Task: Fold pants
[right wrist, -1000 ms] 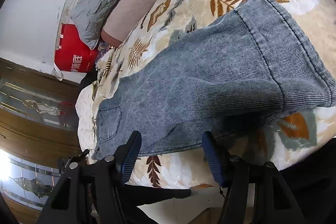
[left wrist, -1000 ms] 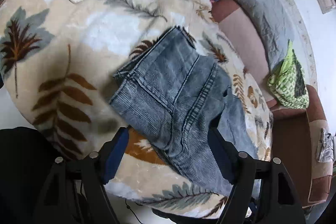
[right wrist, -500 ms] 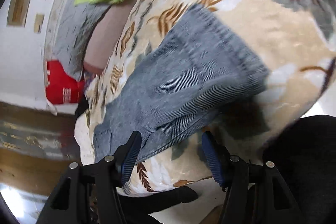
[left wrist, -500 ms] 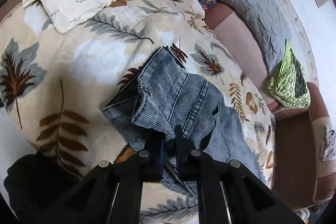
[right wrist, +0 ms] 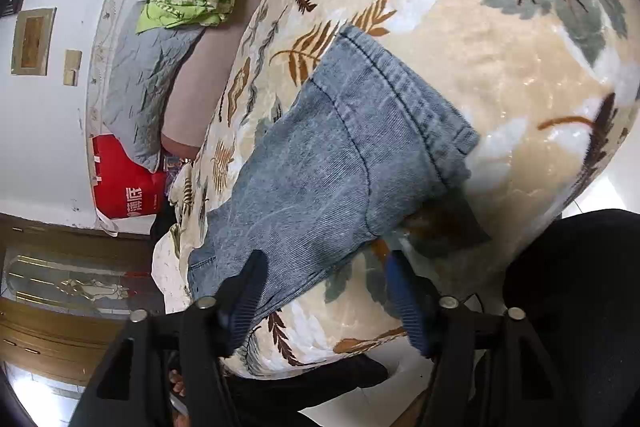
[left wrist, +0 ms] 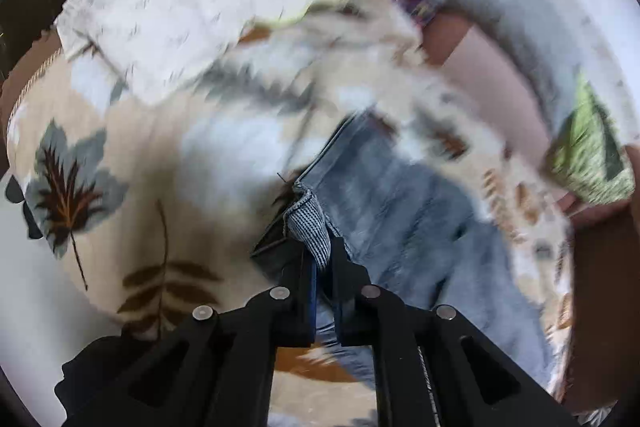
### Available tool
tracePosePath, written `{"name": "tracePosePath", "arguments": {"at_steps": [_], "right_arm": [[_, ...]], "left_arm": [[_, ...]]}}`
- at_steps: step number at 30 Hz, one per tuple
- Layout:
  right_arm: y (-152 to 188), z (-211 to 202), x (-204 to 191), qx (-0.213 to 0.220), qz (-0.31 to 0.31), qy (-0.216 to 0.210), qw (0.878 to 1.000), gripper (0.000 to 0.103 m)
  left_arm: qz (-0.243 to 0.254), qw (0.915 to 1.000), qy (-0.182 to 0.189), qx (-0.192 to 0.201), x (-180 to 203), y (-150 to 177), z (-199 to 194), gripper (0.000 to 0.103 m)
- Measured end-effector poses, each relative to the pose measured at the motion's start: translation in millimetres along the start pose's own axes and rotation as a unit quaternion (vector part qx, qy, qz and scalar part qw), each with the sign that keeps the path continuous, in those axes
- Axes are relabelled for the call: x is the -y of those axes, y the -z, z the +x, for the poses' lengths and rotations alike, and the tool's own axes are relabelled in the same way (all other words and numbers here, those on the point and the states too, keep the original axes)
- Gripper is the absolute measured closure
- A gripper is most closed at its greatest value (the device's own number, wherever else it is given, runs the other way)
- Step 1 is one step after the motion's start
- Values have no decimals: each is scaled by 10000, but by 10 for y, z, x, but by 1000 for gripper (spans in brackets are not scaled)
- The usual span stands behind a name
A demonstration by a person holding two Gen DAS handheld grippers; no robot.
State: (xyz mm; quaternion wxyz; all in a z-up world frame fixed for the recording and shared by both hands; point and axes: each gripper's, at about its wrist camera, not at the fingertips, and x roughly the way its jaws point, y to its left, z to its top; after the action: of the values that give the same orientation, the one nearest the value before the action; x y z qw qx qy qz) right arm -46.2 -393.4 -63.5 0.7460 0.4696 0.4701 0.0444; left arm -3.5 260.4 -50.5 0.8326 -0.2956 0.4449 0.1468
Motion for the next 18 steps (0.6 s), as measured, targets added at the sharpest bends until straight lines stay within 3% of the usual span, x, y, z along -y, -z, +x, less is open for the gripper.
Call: {"name": "tracePosePath", "arguments": {"at_steps": [1,2,3,5,8,9,11,13,16,18], "right_arm": [[1,-3,33,25,63,39,10000,30],[-5,-1,63,24,138,53,9999,30],[-19,1,98,15,259,25,9997,30],[-57,3,140,27,449,-80,9990,30],[-142,27,180,93,661,-60,9978,30],[-183,20,204,203,751,-6,9970,30],[-250,21,209,326,760,116,9965,30],[-330,57,209,371,764,336,9958,33],[-414,60,76,459,314,977,9937,84],[-432,4,-107,506,-129,1426,9884,88]], "left_arm": [[-2,9999,-70,-84,-19,9,43,96],[-13,9998,-120,-150,-33,11,58,87],[-94,9998,-115,-141,-49,3,33,68],[-243,9997,-31,86,-85,-13,-103,51],[-252,9973,-61,690,-48,-55,-437,49],[-212,9961,-56,851,-23,-50,-515,44],[107,9929,-87,1185,129,-54,-615,38],[495,9909,-53,1247,349,-27,-543,38],[1025,9908,18,881,741,58,-224,38],[1398,9879,221,630,991,167,31,38]]}}
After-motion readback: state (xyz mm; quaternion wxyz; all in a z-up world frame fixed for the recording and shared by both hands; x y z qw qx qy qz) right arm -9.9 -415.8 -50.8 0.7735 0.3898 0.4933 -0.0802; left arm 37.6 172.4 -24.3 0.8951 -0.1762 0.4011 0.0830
